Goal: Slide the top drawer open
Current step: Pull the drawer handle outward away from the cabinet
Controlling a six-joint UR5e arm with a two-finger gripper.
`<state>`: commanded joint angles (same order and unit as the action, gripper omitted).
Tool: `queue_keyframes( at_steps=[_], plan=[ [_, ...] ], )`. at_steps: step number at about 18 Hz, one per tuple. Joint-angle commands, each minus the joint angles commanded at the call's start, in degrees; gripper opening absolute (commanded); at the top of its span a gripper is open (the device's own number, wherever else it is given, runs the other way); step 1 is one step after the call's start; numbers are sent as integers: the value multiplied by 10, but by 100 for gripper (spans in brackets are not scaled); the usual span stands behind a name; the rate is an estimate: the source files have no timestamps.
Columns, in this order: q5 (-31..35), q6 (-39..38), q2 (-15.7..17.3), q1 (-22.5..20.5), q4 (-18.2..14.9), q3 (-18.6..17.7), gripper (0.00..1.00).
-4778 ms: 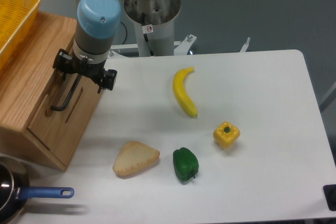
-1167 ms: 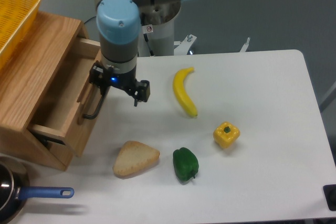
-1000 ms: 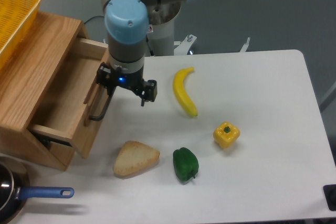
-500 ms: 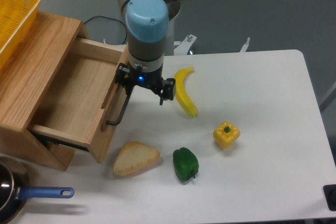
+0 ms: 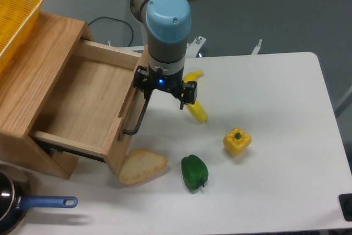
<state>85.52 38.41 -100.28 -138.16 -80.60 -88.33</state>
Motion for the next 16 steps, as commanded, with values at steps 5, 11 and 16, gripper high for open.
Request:
queue_keyframes(
  at_steps=[5, 11, 16],
  plan=[
    [0, 11, 0, -12, 1, 0, 100],
    [0, 12, -1, -17, 3, 3, 100],
    [0, 19, -4, -26, 4, 6, 100]
  ],
)
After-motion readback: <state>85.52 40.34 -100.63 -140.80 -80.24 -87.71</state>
